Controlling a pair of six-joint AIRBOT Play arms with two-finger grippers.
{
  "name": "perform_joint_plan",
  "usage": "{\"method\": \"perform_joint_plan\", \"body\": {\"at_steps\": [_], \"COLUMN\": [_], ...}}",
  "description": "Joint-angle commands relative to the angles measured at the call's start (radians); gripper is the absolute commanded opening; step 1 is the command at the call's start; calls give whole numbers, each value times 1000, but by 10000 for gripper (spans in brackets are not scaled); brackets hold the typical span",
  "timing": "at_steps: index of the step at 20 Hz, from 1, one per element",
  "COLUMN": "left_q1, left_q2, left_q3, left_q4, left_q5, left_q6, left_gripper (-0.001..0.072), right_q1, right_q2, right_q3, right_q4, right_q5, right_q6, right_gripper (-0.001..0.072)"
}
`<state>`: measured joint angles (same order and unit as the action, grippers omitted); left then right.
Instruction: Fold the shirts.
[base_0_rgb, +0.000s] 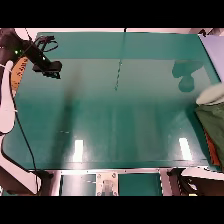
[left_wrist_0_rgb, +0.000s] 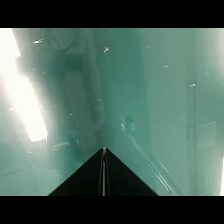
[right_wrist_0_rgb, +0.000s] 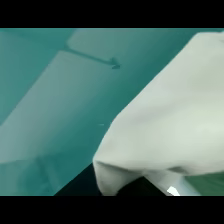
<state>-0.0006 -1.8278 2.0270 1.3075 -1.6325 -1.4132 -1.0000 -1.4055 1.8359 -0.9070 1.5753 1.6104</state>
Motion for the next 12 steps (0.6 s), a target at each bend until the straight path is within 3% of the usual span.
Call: {"method": "perform_joint_plan", "body": {"at_steps": [1,4,8,12], "left_q1": [0,0,0,0], "left_q2": [0,0,0,0], "left_q3": [0,0,0,0], "left_q4": [-15,-17,-36,-56], "left_q5": [0,-2,-21,-36], "left_q6": [0,1,1,3], "left_gripper": [25,25,25,25], "right_q1": [-121,-125,-126,-126], "right_q2": [37,71,90,136], "right_q3": [15,13,-31,-299], "right_q4": [-115,-294,-584,-798], "right_q5": [43,92,253,266], "right_q6": [-22,-7,105,177], "right_gripper": [16,16,17,18]}}
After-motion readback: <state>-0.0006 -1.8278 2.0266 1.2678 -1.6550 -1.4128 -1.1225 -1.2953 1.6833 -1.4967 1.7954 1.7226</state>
